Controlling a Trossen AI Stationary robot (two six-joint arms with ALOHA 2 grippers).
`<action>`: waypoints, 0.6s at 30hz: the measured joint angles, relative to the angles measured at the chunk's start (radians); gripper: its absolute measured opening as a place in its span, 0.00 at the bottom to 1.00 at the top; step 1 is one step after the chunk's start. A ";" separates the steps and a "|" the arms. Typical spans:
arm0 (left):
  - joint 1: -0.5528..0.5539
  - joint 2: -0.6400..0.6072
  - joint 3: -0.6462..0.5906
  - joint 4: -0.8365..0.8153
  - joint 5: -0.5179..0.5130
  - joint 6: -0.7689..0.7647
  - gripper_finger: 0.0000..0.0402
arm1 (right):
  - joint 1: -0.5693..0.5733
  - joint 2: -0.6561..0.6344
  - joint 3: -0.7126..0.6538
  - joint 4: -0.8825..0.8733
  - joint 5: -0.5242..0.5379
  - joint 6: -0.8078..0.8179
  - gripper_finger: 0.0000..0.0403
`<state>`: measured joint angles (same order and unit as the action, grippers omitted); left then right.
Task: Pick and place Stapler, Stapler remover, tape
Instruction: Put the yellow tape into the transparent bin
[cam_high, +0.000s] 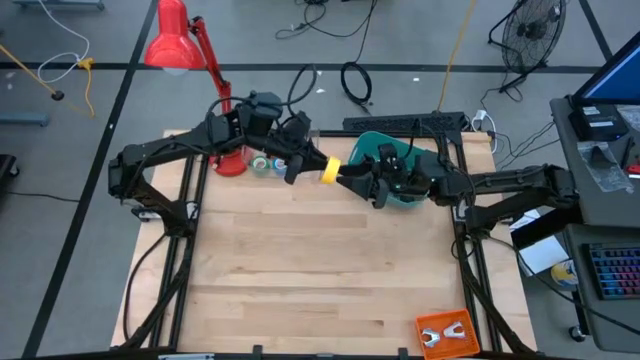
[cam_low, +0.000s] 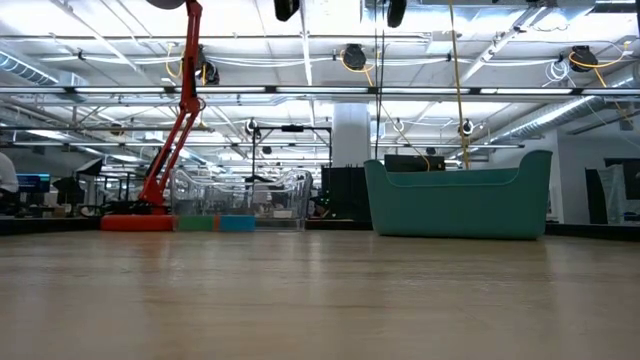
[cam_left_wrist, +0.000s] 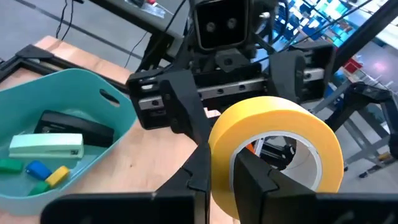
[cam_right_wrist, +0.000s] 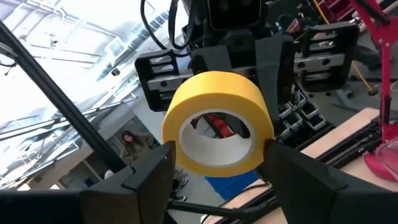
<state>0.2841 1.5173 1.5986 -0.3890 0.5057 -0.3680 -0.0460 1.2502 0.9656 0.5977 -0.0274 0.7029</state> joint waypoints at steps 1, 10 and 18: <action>0.001 0.000 0.000 -0.002 0.001 -0.001 0.09 | 0.000 0.009 0.008 -0.004 0.002 -0.006 0.59; -0.003 -0.005 0.002 0.001 -0.003 -0.001 0.09 | 0.001 0.033 0.043 0.020 -0.022 -0.008 0.58; 0.016 -0.009 0.002 -0.025 0.020 0.007 0.09 | 0.020 0.034 0.043 0.019 -0.018 -0.008 0.57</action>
<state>0.2996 1.5080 1.6005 -0.4145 0.5252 -0.3612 -0.0258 1.2842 1.0084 0.6163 -0.0452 0.6949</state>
